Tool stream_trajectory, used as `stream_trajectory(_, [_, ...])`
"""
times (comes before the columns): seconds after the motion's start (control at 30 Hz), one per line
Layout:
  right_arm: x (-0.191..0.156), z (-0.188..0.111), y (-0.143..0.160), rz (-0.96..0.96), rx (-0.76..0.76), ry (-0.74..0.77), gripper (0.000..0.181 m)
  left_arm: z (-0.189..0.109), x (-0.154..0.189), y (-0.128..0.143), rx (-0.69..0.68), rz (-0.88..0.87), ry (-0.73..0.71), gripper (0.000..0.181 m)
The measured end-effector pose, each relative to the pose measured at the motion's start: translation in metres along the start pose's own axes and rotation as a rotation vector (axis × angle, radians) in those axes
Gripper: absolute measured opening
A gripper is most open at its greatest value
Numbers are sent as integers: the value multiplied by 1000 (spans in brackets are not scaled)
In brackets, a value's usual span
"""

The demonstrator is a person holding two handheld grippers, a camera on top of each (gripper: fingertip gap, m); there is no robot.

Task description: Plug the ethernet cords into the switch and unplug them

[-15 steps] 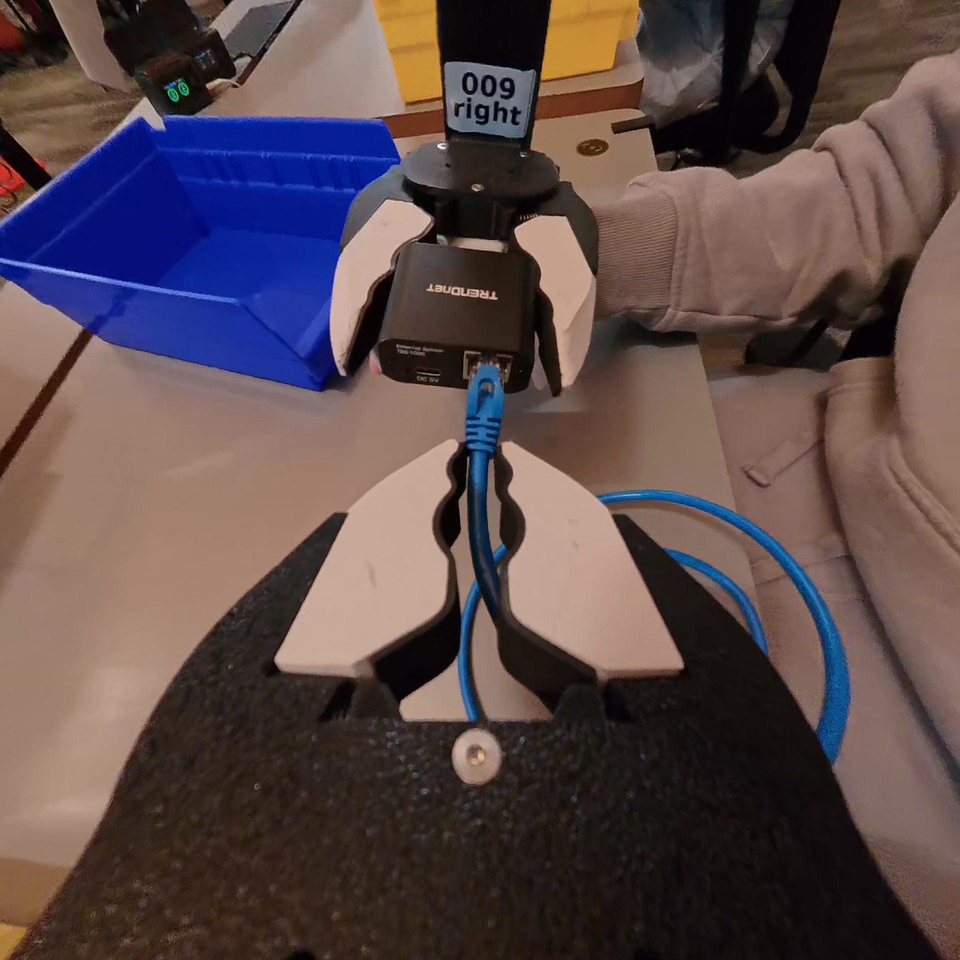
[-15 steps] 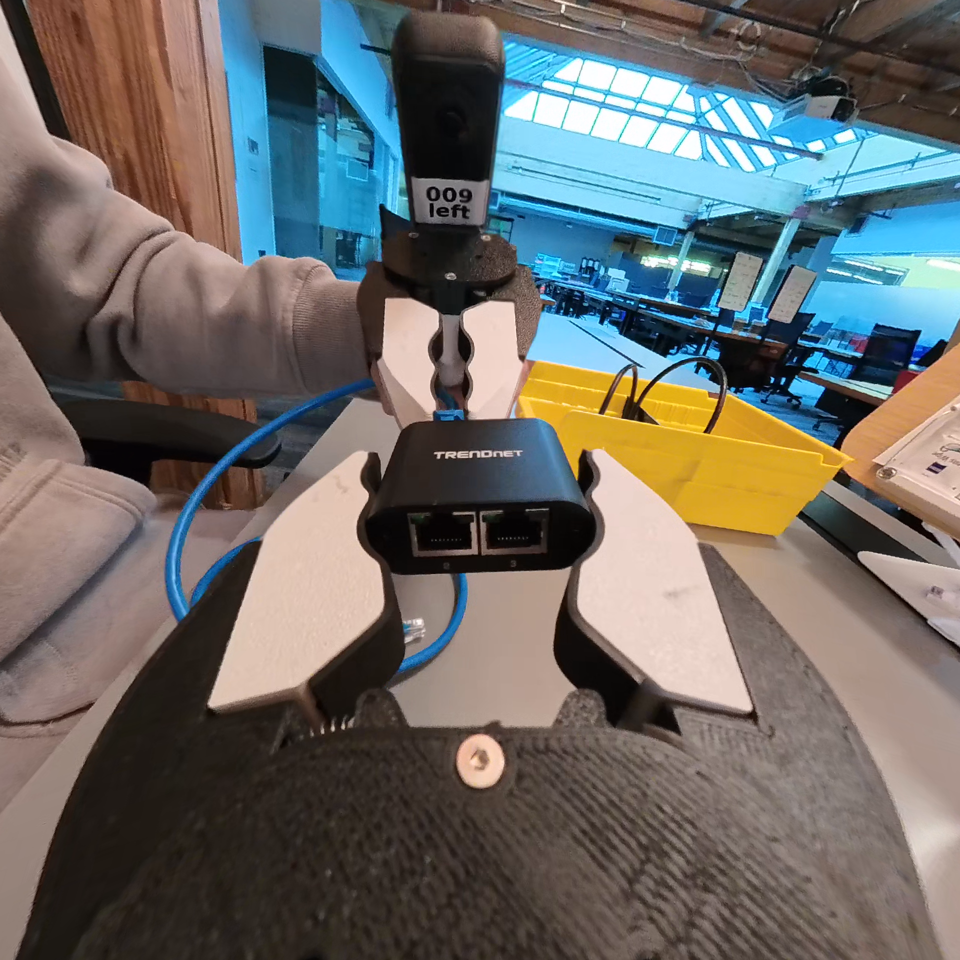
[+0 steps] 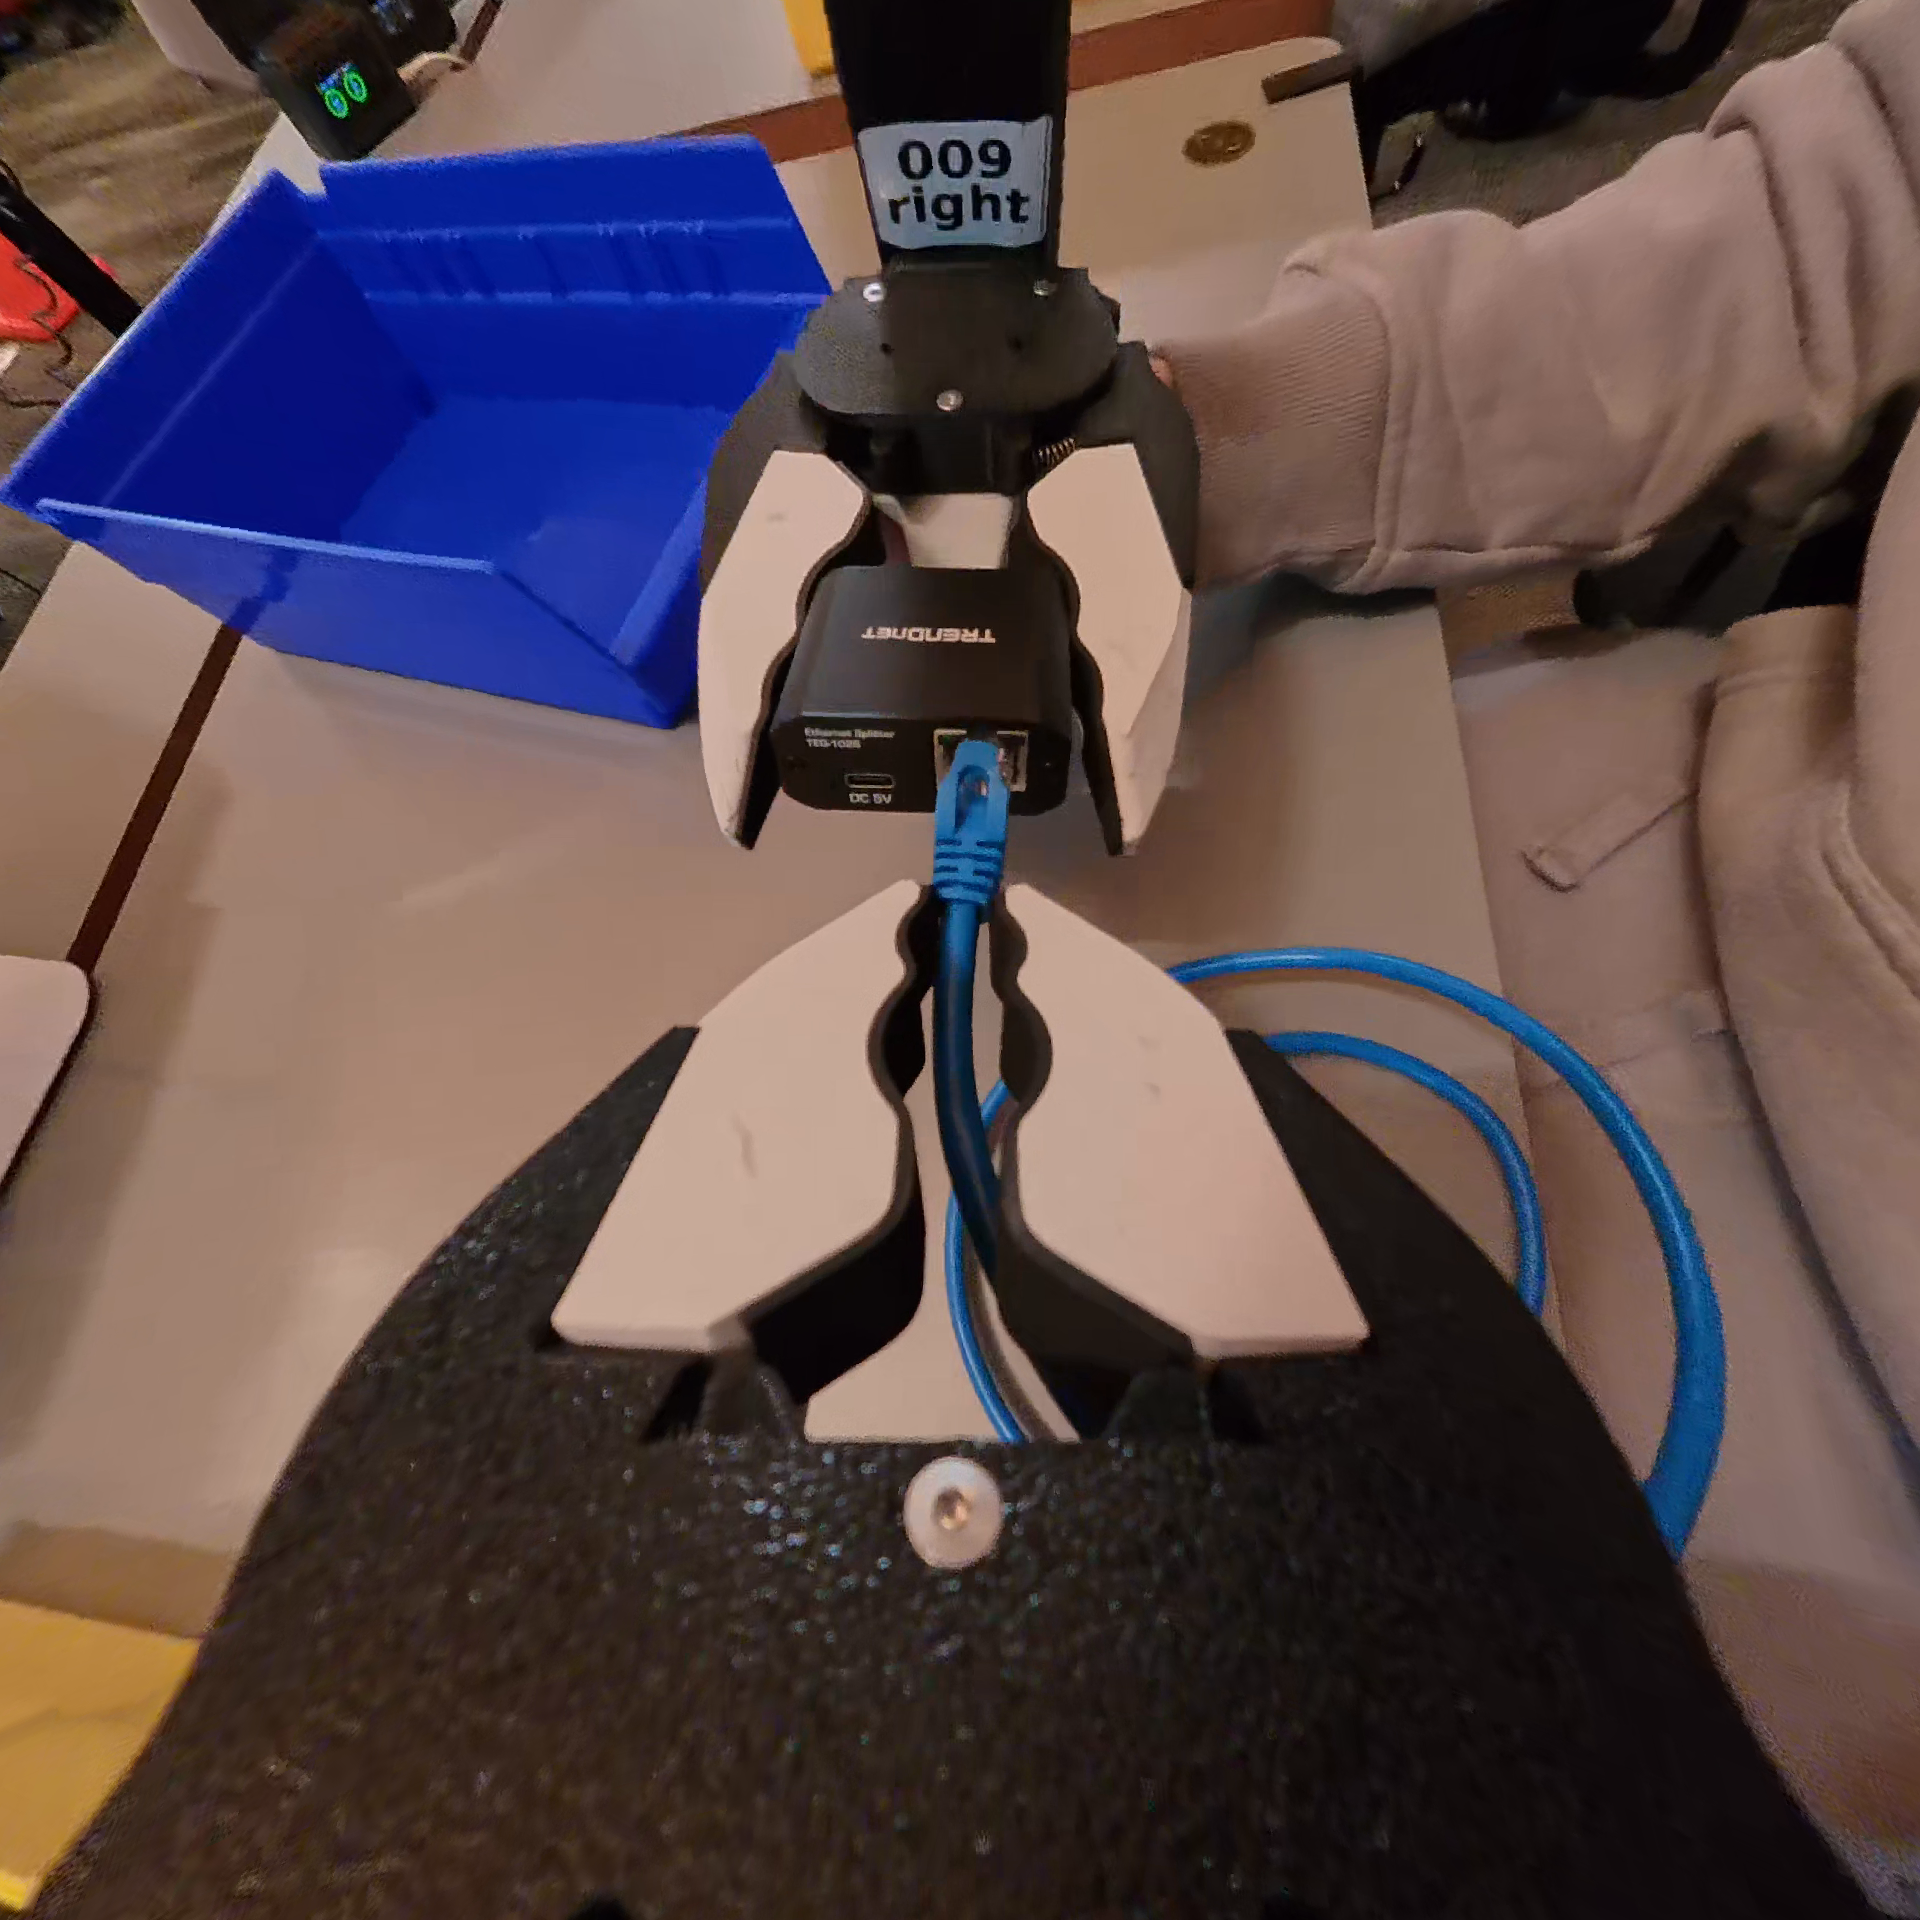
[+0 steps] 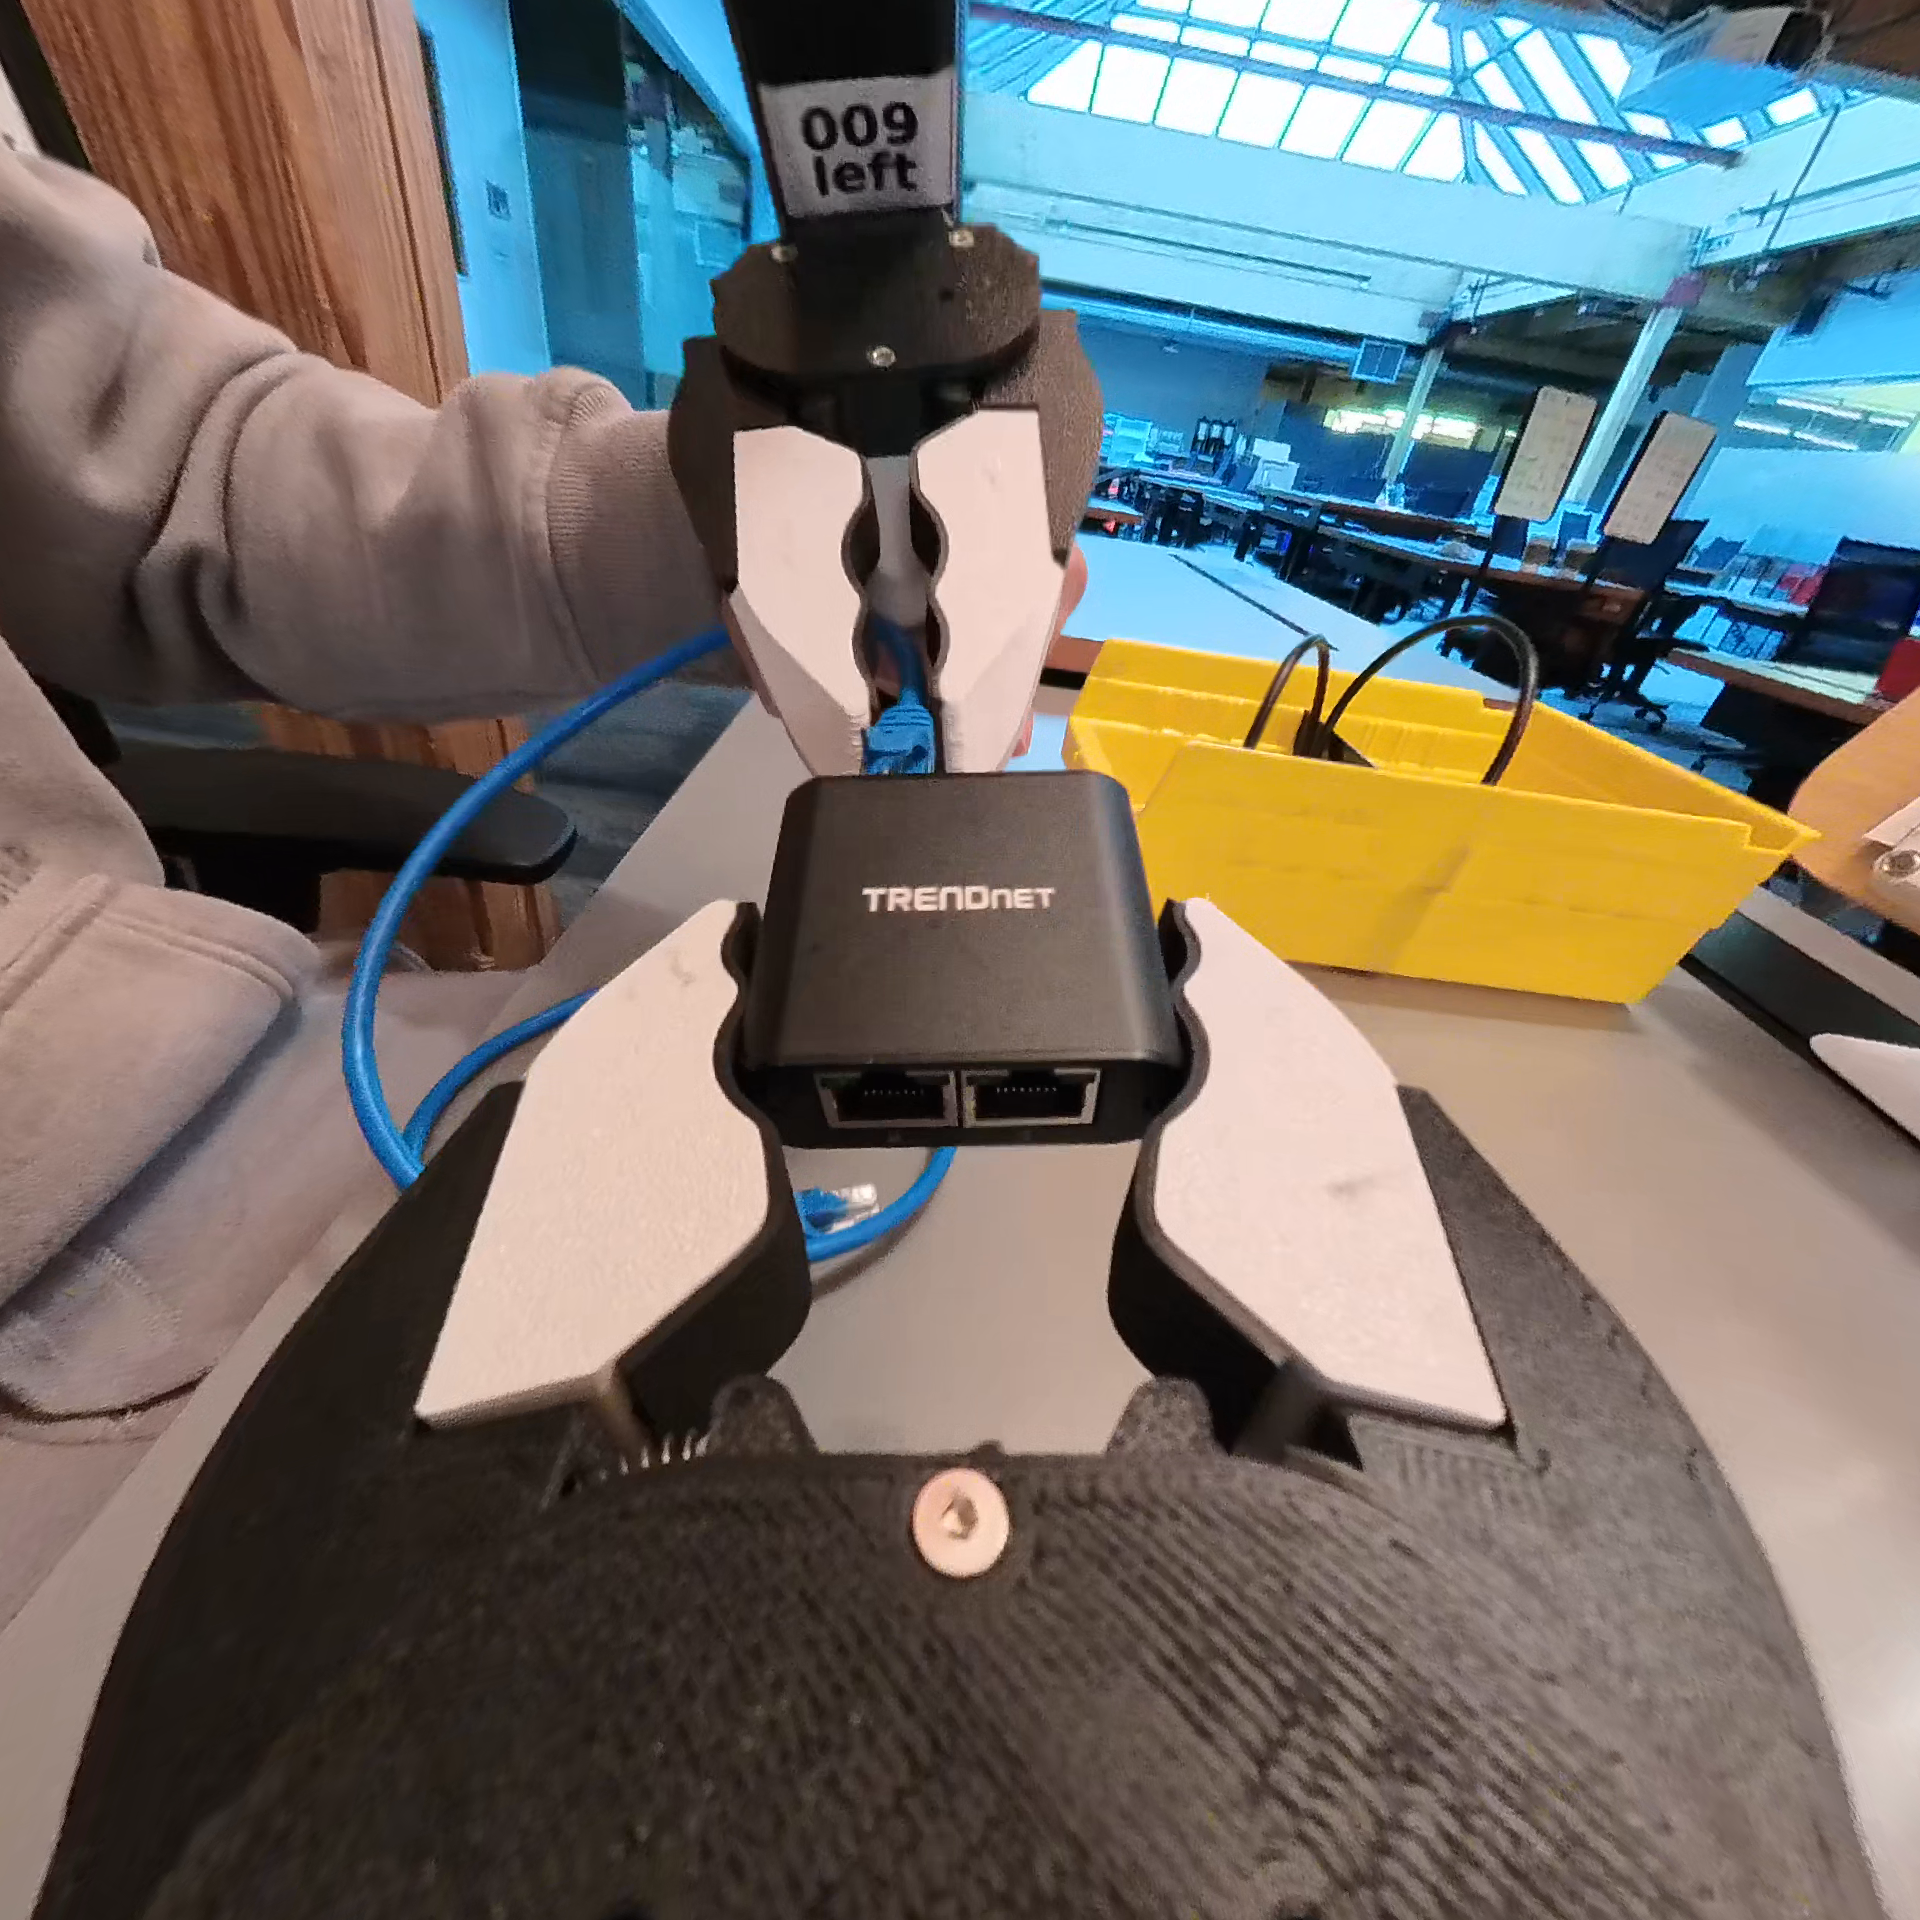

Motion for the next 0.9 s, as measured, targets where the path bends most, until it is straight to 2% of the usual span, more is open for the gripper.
stream_trajectory(0.13, [0, 3, 12, -12, -66, -1, 74, 4, 0, 12, -137, 59, -25, 8])
stream_trajectory(0.33, [3, 1, 10, -10, -49, 11, 74, 5, -2, 13, -119, 39, -19, 9])
stream_trajectory(0.43, [8, -6, -5, 32, 71, 26, 73, 5, -6, -4, 34, -24, -19, 9])
stream_trajectory(0.5, [8, -7, -7, 10, 62, 31, 74, 5, -6, -8, 91, -45, -2, 10])
stream_trajectory(0.7, [9, -10, -7, -4, 62, 36, 74, 8, -1, -10, 161, -104, 43, 21])
stream_trajectory(0.9, [7, -7, -6, -16, 55, 32, 73, 4, -3, -13, 211, -149, 45, 12])
Point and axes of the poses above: each gripper's, where its closed fingertips meet, z out along the fingers, y out of its underside, x = y × z across the jaws, the point moved 2 cm from there along -z, back along the fingers
